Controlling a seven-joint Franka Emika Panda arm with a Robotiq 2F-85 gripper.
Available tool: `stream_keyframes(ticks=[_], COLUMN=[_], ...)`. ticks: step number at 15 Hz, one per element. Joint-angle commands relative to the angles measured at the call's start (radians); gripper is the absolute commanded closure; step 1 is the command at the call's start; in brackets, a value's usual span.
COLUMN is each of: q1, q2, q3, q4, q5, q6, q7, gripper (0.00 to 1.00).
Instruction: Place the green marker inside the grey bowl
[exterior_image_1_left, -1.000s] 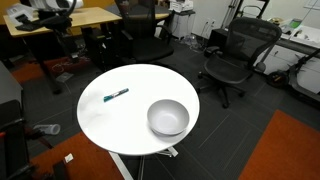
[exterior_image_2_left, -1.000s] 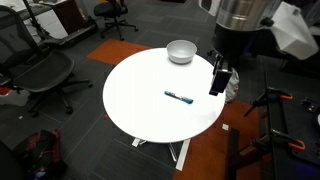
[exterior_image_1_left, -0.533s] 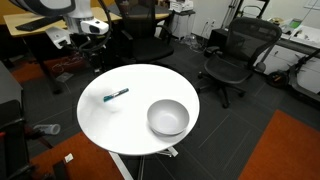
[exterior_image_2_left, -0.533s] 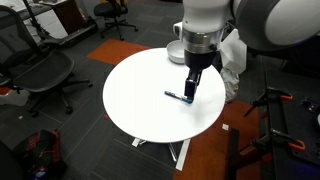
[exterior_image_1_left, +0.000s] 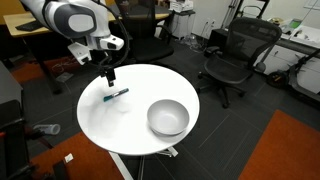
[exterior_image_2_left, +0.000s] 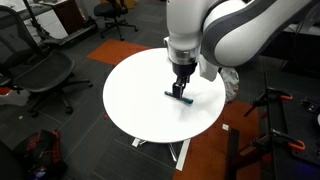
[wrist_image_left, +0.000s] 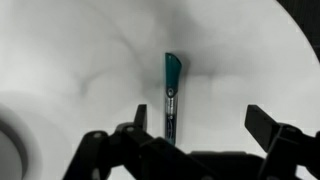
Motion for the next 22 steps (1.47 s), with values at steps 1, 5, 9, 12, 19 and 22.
stream_keyframes(ticks=[1, 5, 9, 12, 19, 22], q1=[0.017, 0.017, 0.013, 0.011, 0.009, 0.007], q2=[0.064, 0.115, 0.158, 0.185, 0.224, 0.234], q3=[-0.031, -0.047, -0.052, -0.053, -0.057, -0.056], q4=[0.053, 0.081, 0.109, 0.130, 0.164, 0.172], q5=[-0.006, 0.002, 0.014, 0.022, 0.032, 0.035], q6=[0.027, 0.044, 0.049, 0.046, 0.044, 0.043], q7=[0.016, 0.016, 0.011, 0.009, 0.008, 0.006], gripper=[0.00, 0.00, 0.00, 0.00, 0.44, 0.66])
